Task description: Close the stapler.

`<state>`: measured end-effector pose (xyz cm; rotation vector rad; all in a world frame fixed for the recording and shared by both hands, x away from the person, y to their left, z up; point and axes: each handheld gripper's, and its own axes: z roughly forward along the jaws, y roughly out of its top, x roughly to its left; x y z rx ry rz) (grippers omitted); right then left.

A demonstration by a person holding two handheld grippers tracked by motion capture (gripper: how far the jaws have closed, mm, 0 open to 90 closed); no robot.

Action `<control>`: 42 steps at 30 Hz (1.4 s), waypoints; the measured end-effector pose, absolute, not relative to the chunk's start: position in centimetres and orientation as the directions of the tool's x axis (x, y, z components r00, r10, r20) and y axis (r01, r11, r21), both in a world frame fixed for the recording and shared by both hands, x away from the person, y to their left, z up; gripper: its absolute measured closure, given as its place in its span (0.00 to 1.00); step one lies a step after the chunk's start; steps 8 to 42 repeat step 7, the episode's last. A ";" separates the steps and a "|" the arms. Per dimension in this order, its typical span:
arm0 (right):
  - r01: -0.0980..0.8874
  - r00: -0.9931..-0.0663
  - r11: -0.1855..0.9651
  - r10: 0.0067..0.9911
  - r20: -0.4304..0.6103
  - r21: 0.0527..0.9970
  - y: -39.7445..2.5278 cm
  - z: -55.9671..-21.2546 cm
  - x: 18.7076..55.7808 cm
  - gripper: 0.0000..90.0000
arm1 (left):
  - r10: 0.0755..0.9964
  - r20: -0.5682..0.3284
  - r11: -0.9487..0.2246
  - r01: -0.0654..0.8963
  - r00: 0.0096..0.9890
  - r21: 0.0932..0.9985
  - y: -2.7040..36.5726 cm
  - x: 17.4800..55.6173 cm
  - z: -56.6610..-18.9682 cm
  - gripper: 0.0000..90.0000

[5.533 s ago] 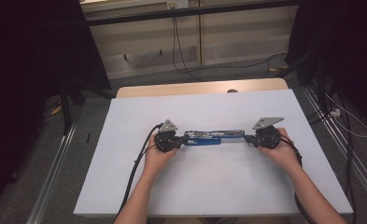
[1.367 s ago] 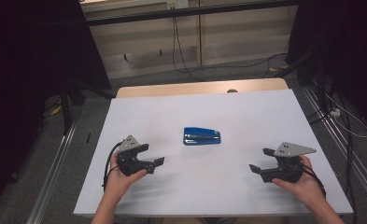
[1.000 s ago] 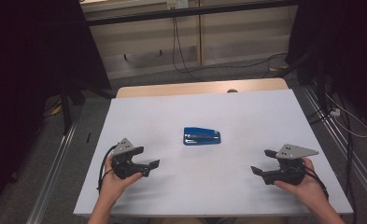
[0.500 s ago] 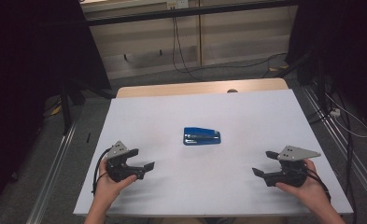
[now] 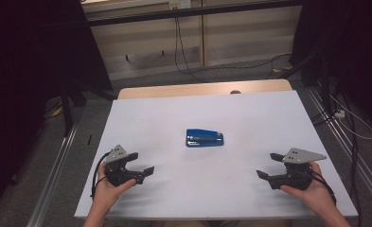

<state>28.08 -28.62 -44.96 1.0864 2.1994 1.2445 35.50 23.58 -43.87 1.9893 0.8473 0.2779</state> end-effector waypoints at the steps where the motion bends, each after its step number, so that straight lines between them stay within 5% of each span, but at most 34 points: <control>1: 0.434 -0.624 0.304 0.781 0.039 0.848 -28.6 -44.9 28.1 0.20 | 0.661 -0.131 -0.339 0.450 0.739 0.826 23.6 35.5 -43.9 0.10; 42: 0.430 -0.626 0.305 0.779 0.038 0.850 -28.6 -45.0 28.1 0.20 | 0.662 -0.134 -0.334 0.451 0.737 0.828 23.6 35.5 -43.8 0.10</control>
